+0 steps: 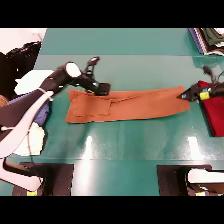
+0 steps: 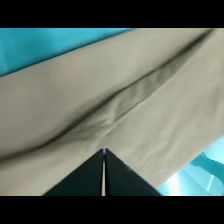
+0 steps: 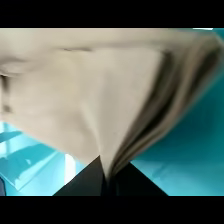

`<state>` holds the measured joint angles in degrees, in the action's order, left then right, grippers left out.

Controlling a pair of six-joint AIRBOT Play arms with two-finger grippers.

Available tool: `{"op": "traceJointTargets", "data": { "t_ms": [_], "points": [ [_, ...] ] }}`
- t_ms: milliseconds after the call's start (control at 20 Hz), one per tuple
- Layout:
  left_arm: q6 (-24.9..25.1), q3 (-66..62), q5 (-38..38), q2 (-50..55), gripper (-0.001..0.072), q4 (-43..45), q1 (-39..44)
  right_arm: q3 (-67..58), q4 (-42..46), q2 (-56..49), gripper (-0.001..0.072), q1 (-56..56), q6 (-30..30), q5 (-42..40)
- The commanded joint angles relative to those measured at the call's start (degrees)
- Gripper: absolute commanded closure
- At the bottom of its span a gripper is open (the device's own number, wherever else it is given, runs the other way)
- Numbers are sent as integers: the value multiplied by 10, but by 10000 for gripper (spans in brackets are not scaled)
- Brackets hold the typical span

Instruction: Fold the shirts.

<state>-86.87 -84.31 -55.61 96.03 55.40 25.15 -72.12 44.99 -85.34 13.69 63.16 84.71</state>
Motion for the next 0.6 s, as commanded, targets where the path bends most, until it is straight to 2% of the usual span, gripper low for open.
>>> {"op": "traceJointTargets", "data": {
  "t_ms": [0,150,350,550],
  "points": [
    [-2,-83,1,78,685,-6,56,-91,-4,73,696,-61,92,14],
    [-8,-125,11,129,685,-42,84,-176,-4,88,697,-134,135,15],
    [-8,-142,37,158,686,-90,96,-255,-3,74,696,-228,155,9],
    [-7,-142,43,159,685,-93,96,-333,-3,25,696,-297,163,10]
  ]
}}
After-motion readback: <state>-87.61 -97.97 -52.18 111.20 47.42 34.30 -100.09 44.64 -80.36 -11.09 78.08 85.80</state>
